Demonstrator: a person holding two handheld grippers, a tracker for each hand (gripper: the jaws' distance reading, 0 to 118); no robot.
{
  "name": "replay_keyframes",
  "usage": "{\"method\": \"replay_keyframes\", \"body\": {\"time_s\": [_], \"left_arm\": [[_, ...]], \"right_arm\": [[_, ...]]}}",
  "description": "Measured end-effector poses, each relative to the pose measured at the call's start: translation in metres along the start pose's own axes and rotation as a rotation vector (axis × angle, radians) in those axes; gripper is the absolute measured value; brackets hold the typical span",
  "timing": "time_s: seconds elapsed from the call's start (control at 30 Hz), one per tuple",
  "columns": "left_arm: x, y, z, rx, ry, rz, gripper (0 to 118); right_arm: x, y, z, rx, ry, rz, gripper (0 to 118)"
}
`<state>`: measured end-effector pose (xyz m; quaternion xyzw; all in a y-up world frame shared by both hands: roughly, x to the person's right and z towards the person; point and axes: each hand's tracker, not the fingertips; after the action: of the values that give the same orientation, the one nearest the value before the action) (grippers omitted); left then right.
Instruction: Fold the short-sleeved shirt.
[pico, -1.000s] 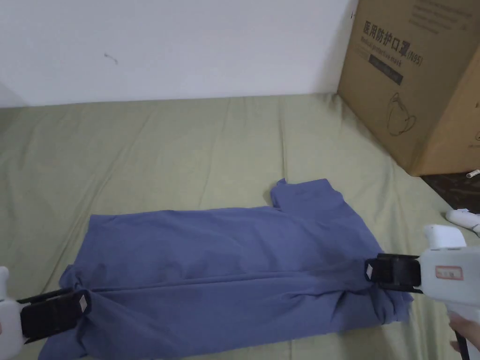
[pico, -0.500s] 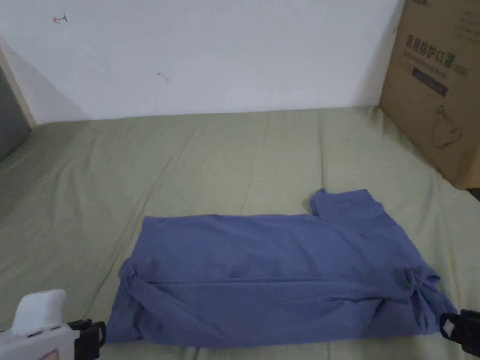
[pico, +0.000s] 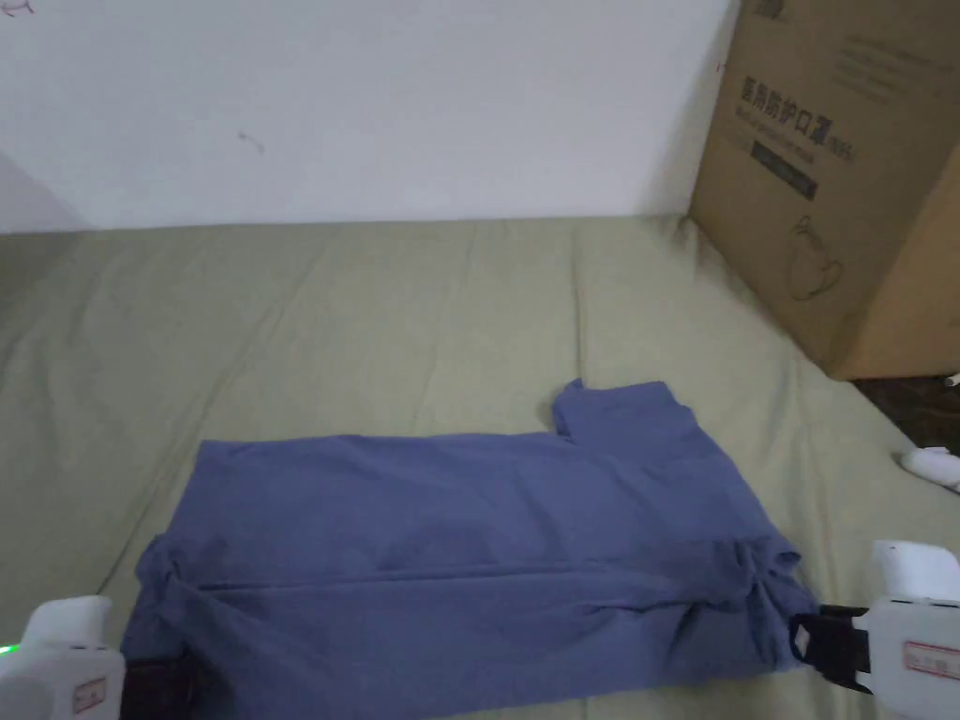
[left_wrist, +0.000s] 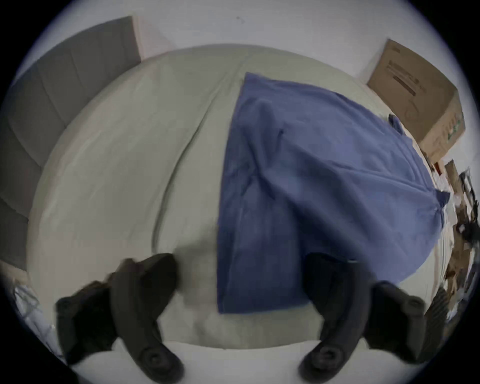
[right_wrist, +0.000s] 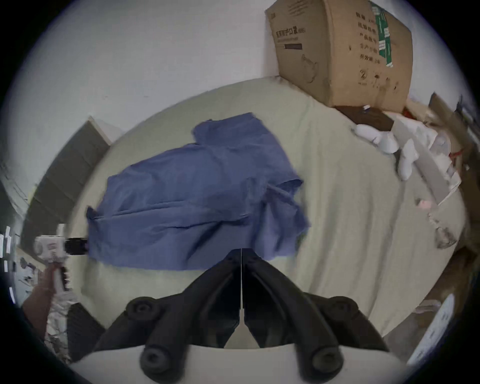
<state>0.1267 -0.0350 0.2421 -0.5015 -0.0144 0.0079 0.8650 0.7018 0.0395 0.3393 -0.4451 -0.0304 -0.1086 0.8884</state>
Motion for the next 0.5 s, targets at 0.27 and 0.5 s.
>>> {"method": "replay_keyframes", "body": {"time_s": [0.27, 0.5], "left_arm": [[-0.014, 0.002, 0.05, 0.136, -0.079, 0.027, 6], [-0.003, 0.001, 0.061, 0.131, -0.065, 0.037, 6]], "right_arm": [[0.027, 0.031, -0.049, -0.08, -0.006, -0.006, 73], [0.047, 0.055, -0.112, -0.228, -0.131, -0.032, 118]]}}
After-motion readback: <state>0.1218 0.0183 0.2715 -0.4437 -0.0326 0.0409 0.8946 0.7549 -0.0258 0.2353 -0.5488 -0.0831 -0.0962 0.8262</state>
